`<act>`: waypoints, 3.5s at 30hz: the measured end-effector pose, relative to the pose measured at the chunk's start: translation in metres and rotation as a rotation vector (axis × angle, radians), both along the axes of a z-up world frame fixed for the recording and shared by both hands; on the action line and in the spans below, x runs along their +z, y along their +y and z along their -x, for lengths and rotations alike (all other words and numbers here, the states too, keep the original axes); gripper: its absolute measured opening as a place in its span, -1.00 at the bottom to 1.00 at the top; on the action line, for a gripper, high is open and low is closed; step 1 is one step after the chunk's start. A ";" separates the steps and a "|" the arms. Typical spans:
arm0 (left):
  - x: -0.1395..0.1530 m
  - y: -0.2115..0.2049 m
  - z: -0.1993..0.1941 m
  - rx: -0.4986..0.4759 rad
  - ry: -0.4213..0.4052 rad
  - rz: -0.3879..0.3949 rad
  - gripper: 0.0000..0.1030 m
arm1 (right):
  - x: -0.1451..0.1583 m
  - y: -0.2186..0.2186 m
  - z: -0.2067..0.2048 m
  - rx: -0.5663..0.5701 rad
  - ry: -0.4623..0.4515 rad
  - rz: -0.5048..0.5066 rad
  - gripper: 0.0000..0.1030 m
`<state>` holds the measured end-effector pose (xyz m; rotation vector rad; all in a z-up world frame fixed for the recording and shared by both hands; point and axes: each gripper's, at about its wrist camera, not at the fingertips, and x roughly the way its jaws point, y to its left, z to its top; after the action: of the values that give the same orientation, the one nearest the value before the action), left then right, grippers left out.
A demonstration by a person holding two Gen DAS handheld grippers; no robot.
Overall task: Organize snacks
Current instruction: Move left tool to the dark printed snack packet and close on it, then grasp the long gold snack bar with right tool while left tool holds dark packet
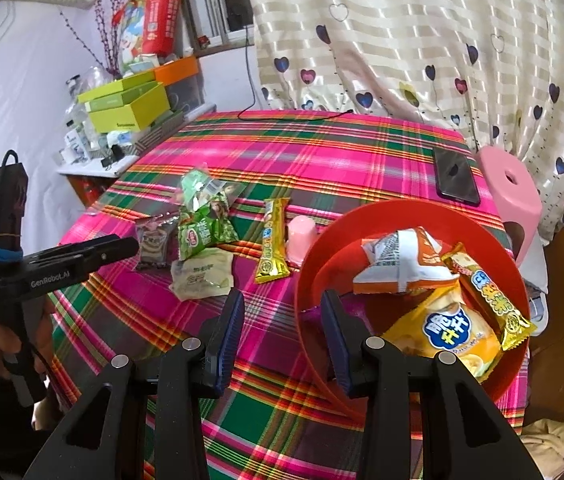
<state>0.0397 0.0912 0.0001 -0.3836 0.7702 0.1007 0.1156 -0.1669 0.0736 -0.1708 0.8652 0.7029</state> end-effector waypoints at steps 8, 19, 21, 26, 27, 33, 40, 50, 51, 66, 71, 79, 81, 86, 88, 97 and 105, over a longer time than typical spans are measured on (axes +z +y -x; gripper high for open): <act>-0.010 0.010 -0.002 0.035 0.030 0.020 0.12 | -0.002 0.011 -0.001 0.015 0.005 0.009 -0.26; -0.019 0.023 -0.005 0.075 0.045 0.059 0.12 | -0.003 0.026 -0.005 0.040 0.006 0.017 -0.26; -0.020 0.024 -0.006 0.078 0.049 0.061 0.12 | -0.004 0.029 -0.006 0.043 0.009 0.017 -0.26; -0.027 0.025 -0.015 0.094 0.066 0.068 0.12 | -0.007 0.034 -0.009 0.051 0.018 0.022 -0.26; -0.028 0.024 -0.017 0.095 0.065 0.070 0.12 | -0.008 0.035 -0.010 0.052 0.021 0.024 -0.27; -0.036 0.022 -0.033 0.112 0.082 0.072 0.12 | -0.011 0.040 -0.015 0.059 0.026 0.026 -0.26; -0.045 0.017 -0.045 0.103 0.109 0.032 0.12 | -0.015 0.052 -0.023 0.073 0.032 0.033 -0.26; -0.050 0.027 -0.036 0.107 0.104 -0.037 0.07 | -0.023 0.074 -0.034 0.091 0.048 0.059 -0.26; -0.050 0.028 -0.035 0.107 0.099 -0.044 0.06 | -0.023 0.076 -0.035 0.094 0.047 0.063 -0.26; -0.042 0.042 -0.013 0.109 0.038 -0.038 0.02 | -0.043 0.123 -0.066 0.095 0.074 0.248 -0.30; -0.035 0.044 -0.005 0.088 -0.009 -0.017 0.01 | -0.059 0.137 -0.078 0.081 0.092 0.340 -0.30; -0.039 0.052 0.000 0.072 0.013 -0.015 -0.78 | -0.087 0.147 -0.093 0.040 0.123 0.435 -0.30; -0.039 0.055 0.002 0.079 0.015 -0.017 -0.64 | -0.088 0.149 -0.093 0.040 0.111 0.445 -0.30; -0.035 0.059 0.008 0.045 -0.018 0.008 0.12 | -0.090 0.152 -0.096 0.065 0.139 0.414 -0.58; -0.035 0.055 0.007 0.012 -0.013 -0.009 0.23 | -0.089 0.154 -0.093 0.075 0.127 0.417 -0.62; -0.042 0.027 -0.010 -0.093 0.048 -0.092 0.26 | -0.075 0.145 -0.084 0.070 0.094 0.352 -0.62; -0.052 0.016 -0.017 -0.100 0.121 -0.196 0.25 | -0.056 0.127 -0.071 0.072 0.084 0.265 -0.62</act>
<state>0.0567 0.1070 -0.0517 -0.1539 0.8893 0.1049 0.1864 -0.0397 0.0177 -0.4136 1.0355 0.6644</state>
